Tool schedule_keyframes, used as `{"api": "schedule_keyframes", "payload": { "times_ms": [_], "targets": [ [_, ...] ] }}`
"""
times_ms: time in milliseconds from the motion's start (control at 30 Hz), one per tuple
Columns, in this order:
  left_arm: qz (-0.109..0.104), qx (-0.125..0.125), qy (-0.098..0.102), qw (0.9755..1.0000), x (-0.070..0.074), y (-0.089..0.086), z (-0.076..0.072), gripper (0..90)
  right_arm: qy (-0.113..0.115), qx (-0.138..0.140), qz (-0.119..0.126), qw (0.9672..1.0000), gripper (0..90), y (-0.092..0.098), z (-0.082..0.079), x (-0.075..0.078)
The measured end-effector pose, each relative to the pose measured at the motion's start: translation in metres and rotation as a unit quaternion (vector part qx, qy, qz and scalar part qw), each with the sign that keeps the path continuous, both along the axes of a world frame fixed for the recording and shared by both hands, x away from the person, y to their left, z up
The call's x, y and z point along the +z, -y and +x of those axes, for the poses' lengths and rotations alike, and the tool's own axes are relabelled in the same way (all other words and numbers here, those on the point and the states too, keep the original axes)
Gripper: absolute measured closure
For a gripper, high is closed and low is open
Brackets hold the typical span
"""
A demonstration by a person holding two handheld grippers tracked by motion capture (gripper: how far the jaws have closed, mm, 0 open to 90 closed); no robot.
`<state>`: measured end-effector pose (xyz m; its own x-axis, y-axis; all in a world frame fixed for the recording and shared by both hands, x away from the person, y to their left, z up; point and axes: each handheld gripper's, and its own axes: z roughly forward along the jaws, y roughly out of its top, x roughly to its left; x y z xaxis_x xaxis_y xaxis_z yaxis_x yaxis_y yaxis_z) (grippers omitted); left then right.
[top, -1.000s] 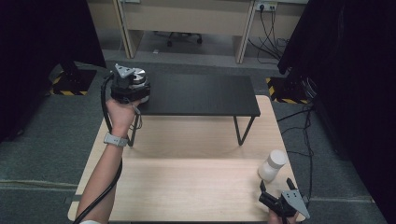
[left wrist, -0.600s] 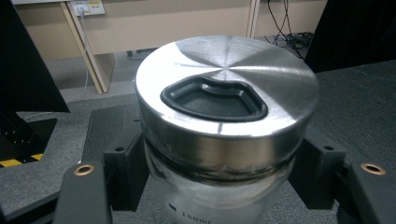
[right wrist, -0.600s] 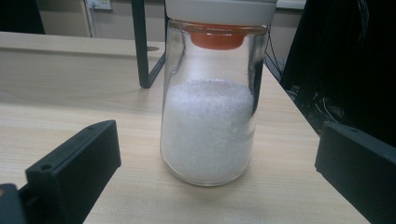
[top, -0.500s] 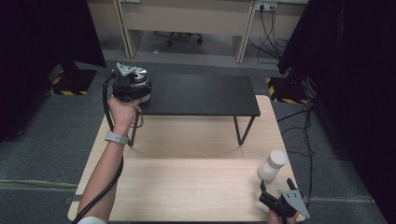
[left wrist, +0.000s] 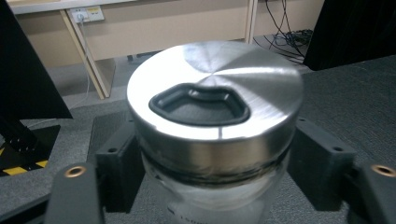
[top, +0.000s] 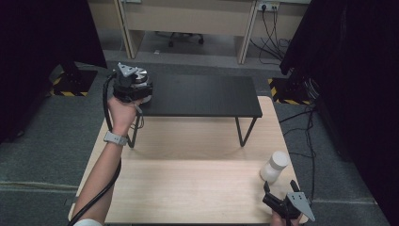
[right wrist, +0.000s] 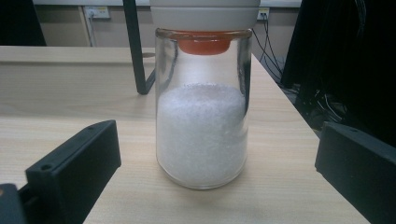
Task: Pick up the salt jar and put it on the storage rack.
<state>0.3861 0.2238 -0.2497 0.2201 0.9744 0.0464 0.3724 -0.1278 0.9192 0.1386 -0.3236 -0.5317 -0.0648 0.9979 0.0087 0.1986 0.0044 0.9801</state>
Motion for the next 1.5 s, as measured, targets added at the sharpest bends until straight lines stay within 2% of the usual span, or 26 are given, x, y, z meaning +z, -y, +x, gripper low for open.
{"api": "schedule_keyframes", "payload": {
  "times_ms": [100, 167, 267, 300, 567, 833, 967, 1167, 1500],
  "targets": [
    [-0.007, -0.001, -0.009, 0.9999, 0.001, -0.001, 0.002, 19.5, -0.001, 0.001, -0.004, 1.0000, 0.4, 0.000, 0.000, 0.000],
    [-0.012, -0.002, -0.016, 0.9998, 0.001, -0.003, 0.005, 13.2, -0.001, 0.001, -0.002, 1.0000, 0.4, 0.000, 0.000, 0.000],
    [-0.010, 0.015, -0.012, 0.9998, -0.002, 0.001, 0.004, 1.0, 0.001, 0.003, -0.002, 1.0000, 0.4, 0.000, 0.000, 0.000],
    [-0.009, 0.016, -0.010, 0.9998, -0.003, 0.001, 0.003, 0.1, 0.001, 0.003, -0.002, 1.0000, 0.4, 0.001, 0.000, 0.000],
    [-0.009, 0.006, -0.014, 0.9998, -0.007, -0.001, 0.002, 0.0, 0.000, 0.005, -0.002, 1.0000, 0.4, 0.001, 0.000, 0.000],
    [-0.020, 0.002, -0.013, 0.9997, -0.012, -0.007, -0.011, 0.0, 0.000, 0.009, -0.005, 1.0000, 0.4, 0.002, 0.000, 0.000],
    [-0.030, 0.003, -0.011, 0.9995, -0.016, -0.011, -0.021, 0.0, -0.002, 0.011, -0.006, 0.9999, 0.4, 0.002, 0.000, 0.001],
    [-0.054, -0.013, -0.009, 0.9984, -0.022, -0.023, -0.039, 0.0, -0.003, 0.014, -0.010, 0.9998, 0.4, 0.003, 0.000, 0.001],
    [-0.058, -0.007, 0.003, 0.9983, -0.036, -0.036, -0.075, 0.0, -0.002, 0.017, -0.009, 0.9998, 0.4, 0.003, 0.000, 0.001]
  ]
}}
